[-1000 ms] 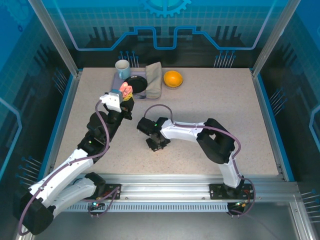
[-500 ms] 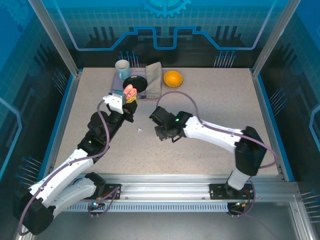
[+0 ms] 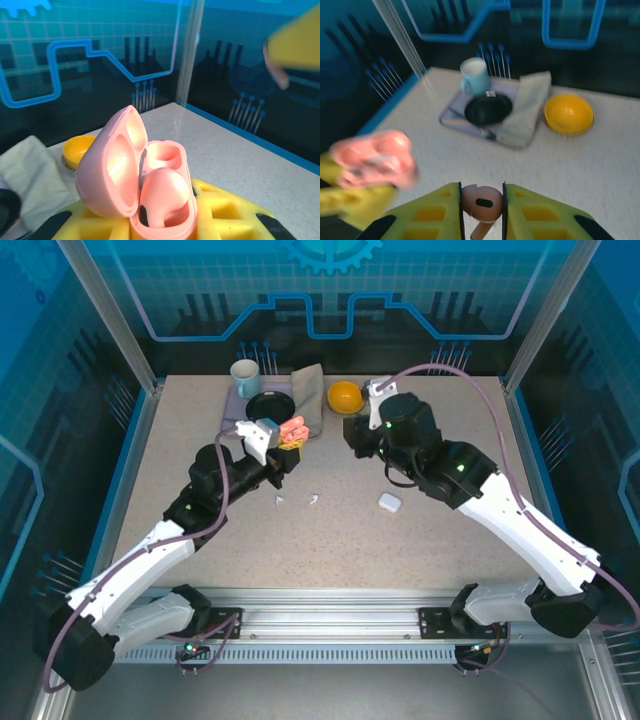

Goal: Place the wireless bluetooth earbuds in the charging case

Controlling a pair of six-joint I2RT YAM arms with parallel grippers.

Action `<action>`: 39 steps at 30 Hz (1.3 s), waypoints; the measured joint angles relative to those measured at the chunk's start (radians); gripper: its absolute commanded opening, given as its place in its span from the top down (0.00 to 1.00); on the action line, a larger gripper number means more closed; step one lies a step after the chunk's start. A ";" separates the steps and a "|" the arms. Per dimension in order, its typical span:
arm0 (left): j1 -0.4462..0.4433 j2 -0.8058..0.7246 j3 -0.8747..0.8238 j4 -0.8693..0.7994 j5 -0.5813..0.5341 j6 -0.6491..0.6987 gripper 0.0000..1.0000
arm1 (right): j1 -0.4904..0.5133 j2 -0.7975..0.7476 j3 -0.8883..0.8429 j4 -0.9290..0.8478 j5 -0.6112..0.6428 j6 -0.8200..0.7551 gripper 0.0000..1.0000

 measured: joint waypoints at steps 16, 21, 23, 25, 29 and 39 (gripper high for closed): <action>-0.099 0.095 0.095 -0.021 -0.068 0.031 1.00 | 0.001 0.056 -0.007 0.213 -0.110 -0.158 0.78; -0.132 0.113 0.097 -0.021 -0.180 0.037 1.00 | 0.000 0.060 -0.048 0.266 -0.130 -0.172 0.78; -0.137 0.119 0.098 -0.021 -0.216 0.037 1.00 | -0.002 0.060 -0.063 0.283 -0.147 -0.179 0.78; -0.138 0.121 0.099 -0.021 -0.249 0.037 1.00 | -0.009 0.060 -0.076 0.295 -0.180 -0.179 0.78; -0.138 0.121 0.102 -0.020 -0.288 0.037 1.00 | -0.042 0.063 -0.087 0.303 -0.240 -0.179 0.78; -0.139 0.121 0.102 0.008 -0.306 0.038 1.00 | -0.061 0.116 -0.087 0.303 -0.300 -0.179 0.79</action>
